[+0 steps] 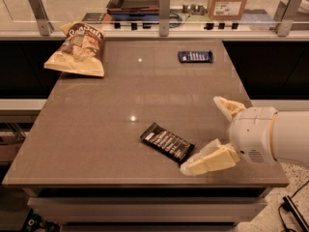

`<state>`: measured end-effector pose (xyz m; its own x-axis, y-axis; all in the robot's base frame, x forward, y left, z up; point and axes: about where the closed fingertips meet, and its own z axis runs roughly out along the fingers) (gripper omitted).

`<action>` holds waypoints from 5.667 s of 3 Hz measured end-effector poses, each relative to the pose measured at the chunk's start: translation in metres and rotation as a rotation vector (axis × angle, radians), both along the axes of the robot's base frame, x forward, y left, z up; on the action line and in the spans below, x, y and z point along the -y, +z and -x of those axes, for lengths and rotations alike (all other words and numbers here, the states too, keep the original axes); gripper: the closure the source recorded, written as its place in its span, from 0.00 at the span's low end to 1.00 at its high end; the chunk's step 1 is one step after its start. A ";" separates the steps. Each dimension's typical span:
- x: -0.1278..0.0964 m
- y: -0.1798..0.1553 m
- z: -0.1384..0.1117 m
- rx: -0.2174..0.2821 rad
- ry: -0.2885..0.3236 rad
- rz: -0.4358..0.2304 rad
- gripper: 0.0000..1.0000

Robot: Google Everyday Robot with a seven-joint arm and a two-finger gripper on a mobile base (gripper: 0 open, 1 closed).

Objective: Move rxbar chocolate near brown chip bag

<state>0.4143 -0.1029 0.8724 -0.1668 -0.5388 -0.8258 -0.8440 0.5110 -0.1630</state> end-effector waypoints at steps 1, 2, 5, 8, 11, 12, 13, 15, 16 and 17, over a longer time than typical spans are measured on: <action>-0.023 -0.005 -0.004 -0.012 -0.002 -0.006 0.00; -0.043 -0.014 -0.008 -0.048 -0.023 0.013 0.00; -0.069 -0.050 -0.022 -0.140 -0.123 -0.041 0.00; -0.068 -0.056 -0.029 -0.128 -0.157 -0.056 0.43; -0.072 -0.054 -0.028 -0.124 -0.149 -0.052 1.00; -0.073 -0.045 -0.034 -0.118 -0.139 -0.042 1.00; -0.073 -0.013 -0.058 -0.090 -0.128 -0.007 1.00; -0.083 0.046 -0.136 -0.041 -0.103 0.087 1.00; -0.095 0.068 -0.173 0.002 -0.079 0.124 1.00; -0.118 0.078 -0.205 0.048 -0.042 0.125 1.00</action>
Offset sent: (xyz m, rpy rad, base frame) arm 0.0158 0.0650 -0.0291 -0.0271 0.1229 -0.0691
